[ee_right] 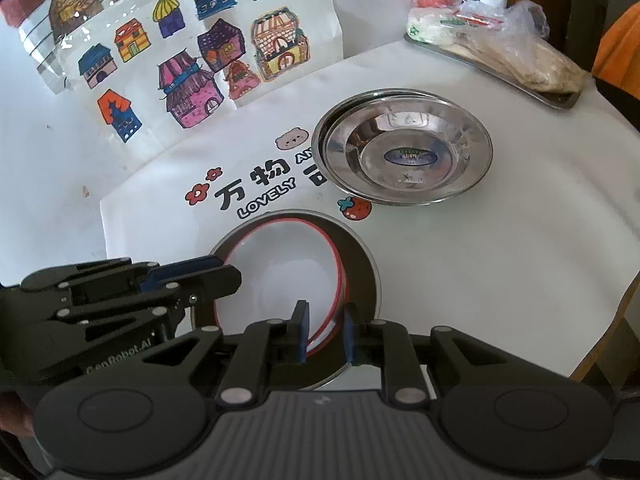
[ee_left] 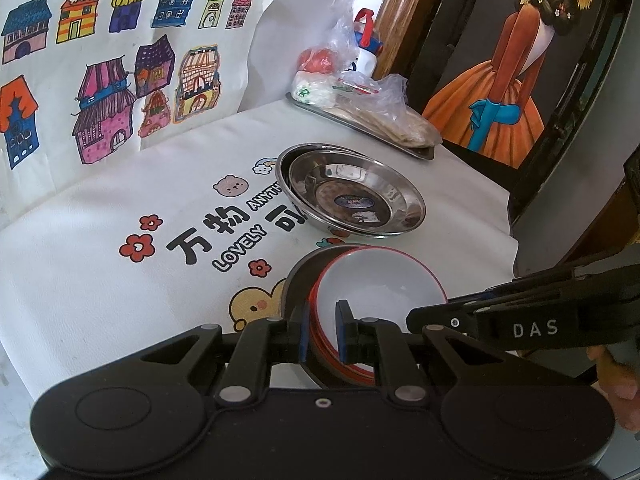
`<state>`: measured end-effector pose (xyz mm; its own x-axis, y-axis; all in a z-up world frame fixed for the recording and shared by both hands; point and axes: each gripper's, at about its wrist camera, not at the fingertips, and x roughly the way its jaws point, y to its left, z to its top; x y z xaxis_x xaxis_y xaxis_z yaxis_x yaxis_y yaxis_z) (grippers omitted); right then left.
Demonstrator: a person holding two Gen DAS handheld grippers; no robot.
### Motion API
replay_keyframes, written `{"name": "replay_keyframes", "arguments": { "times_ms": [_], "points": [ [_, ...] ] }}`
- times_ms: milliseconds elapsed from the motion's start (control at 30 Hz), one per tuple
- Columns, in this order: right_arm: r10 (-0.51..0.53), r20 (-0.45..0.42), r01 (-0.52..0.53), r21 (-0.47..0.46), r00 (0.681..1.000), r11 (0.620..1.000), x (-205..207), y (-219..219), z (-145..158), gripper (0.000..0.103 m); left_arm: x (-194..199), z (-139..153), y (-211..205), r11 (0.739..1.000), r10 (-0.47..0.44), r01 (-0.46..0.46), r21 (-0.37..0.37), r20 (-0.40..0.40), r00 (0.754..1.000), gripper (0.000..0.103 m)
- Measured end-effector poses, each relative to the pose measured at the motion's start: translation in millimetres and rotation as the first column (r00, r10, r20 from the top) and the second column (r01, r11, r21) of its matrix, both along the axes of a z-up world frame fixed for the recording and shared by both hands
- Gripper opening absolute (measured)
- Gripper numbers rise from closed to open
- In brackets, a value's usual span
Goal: Organize plates and bowls
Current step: 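Lower the second white bowl into the first and open both tools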
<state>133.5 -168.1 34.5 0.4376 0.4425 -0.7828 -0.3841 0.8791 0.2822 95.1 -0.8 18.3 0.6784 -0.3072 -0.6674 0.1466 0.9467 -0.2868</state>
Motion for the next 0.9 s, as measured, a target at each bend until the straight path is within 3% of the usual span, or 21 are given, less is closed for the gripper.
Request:
{"name": "replay_keyframes", "arguments": {
  "times_ms": [500, 900],
  "points": [
    [0.035, 0.141, -0.034, -0.005, 0.989, 0.999, -13, -2, -6, 0.020, -1, 1, 1, 1.000, 0.002, -0.002, -0.019, 0.001, 1.000, 0.019],
    [-0.011, 0.200, -0.011, 0.108, 0.980, 0.994, -23, -23, -8, 0.034, -5, 5, 7, 0.999, 0.013, -0.012, -0.045, 0.031, 0.999, 0.027]
  ]
}}
